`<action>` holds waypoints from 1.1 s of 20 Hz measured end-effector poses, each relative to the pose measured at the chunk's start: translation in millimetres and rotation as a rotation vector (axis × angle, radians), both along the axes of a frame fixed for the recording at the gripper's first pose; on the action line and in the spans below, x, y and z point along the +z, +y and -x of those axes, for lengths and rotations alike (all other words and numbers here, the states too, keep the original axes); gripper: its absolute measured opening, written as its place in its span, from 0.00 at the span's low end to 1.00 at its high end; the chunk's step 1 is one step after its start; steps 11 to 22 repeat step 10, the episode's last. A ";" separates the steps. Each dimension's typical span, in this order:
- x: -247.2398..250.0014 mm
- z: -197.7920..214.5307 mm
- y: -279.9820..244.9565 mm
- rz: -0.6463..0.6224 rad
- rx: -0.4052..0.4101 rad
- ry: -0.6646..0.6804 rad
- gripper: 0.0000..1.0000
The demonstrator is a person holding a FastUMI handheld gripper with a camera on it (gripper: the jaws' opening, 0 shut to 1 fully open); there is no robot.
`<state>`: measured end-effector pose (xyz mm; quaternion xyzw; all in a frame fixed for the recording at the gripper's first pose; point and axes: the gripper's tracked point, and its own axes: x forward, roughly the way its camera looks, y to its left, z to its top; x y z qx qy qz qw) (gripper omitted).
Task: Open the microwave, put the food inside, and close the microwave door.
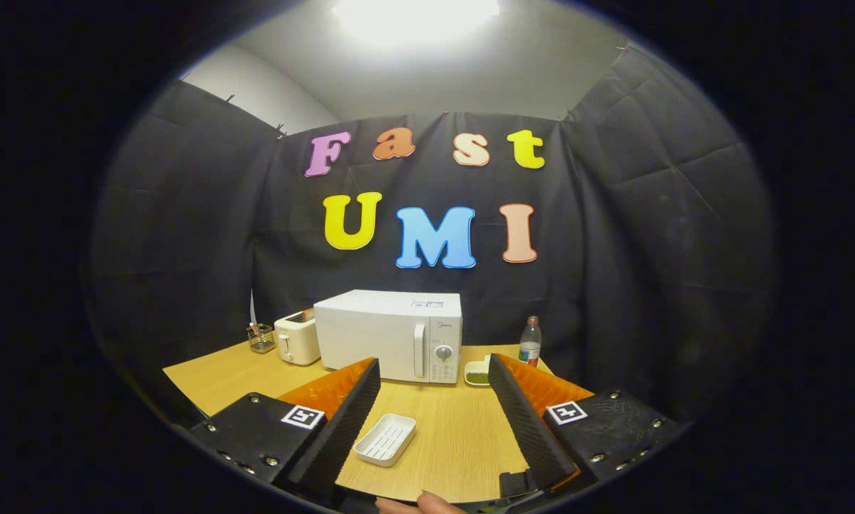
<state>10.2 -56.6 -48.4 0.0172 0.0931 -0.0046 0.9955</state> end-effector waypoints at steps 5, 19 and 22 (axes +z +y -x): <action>-1.2 -3.7 7.0 0.010 0.021 -0.007 0.97; -2.5 -5.4 6.4 0.030 0.013 -0.014 0.97; -2.5 -5.4 6.4 0.030 0.013 -0.014 0.97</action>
